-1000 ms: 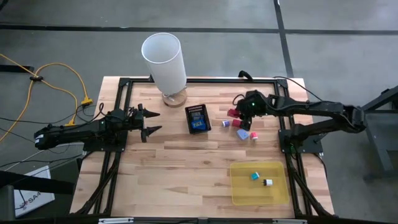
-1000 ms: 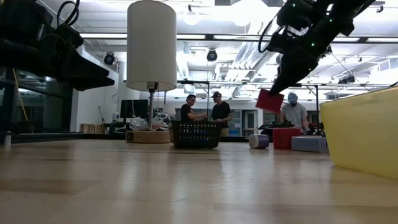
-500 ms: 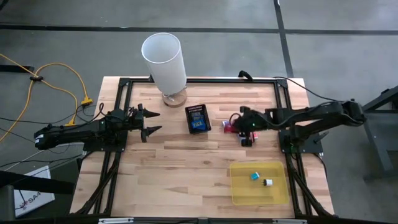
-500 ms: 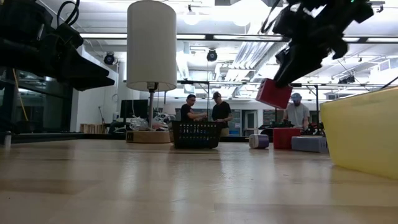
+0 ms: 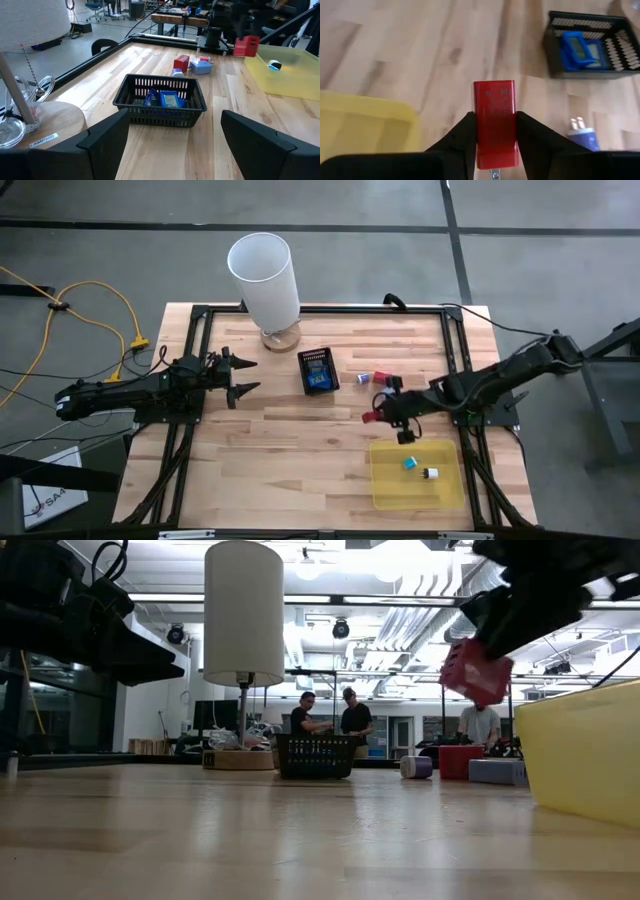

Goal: Pick & Place Office items
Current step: Put the top red charger adaptor into the yellow bin, then put the red adapter into the yellow bin

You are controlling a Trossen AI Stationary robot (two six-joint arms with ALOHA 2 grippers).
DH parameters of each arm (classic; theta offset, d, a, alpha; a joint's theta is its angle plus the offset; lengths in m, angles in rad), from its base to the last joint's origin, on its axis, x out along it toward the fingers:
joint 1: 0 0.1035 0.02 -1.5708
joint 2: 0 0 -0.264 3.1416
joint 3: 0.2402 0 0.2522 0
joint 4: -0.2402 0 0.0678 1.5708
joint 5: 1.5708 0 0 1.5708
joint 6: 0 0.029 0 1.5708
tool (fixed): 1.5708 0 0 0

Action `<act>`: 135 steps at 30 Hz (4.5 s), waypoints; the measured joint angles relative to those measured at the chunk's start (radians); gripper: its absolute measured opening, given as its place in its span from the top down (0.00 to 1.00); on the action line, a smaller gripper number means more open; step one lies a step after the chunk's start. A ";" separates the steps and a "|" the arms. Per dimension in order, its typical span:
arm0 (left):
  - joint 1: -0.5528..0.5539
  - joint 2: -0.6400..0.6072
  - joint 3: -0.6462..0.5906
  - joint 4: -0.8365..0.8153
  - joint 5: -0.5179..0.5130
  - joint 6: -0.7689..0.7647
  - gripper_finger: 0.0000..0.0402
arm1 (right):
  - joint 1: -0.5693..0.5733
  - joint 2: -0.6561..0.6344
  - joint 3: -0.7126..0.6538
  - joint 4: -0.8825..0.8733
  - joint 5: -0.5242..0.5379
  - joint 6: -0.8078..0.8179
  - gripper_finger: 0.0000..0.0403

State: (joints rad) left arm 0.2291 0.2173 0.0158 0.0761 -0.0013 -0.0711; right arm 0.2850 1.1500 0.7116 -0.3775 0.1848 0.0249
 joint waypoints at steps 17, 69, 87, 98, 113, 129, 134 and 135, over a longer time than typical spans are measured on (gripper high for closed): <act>0.000 0.000 0.000 0.000 0.000 0.000 0.23 | 0.251 0.000 0.000 0.000 0.026 0.103 0.74; 0.000 0.000 0.000 0.000 0.000 0.000 0.23 | 0.445 0.235 0.001 0.033 0.026 0.218 0.74; 0.000 0.000 0.000 0.000 0.000 0.000 0.23 | 0.445 0.277 0.001 0.053 0.022 0.215 0.61; 0.000 0.000 0.000 0.000 0.000 0.000 0.23 | 0.445 0.277 0.001 0.054 0.022 0.216 0.59; 0.000 0.000 0.000 0.000 0.000 0.000 0.23 | 0.445 0.230 0.024 0.068 0.018 0.170 0.59; 0.000 0.000 0.000 0.000 0.000 0.000 0.23 | 0.445 0.093 0.059 0.070 0.049 0.127 0.59; 0.000 0.000 0.000 0.000 0.000 0.000 0.23 | 0.445 0.091 0.059 0.070 0.087 0.135 0.59; 0.000 0.000 0.000 0.000 0.000 0.000 0.23 | 0.442 0.091 0.059 0.070 0.102 0.146 0.59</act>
State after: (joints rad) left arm 0.2290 0.2171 0.0158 0.0757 -0.0010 -0.0708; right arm 0.7272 1.2411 0.7704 -0.3073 0.2865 0.1709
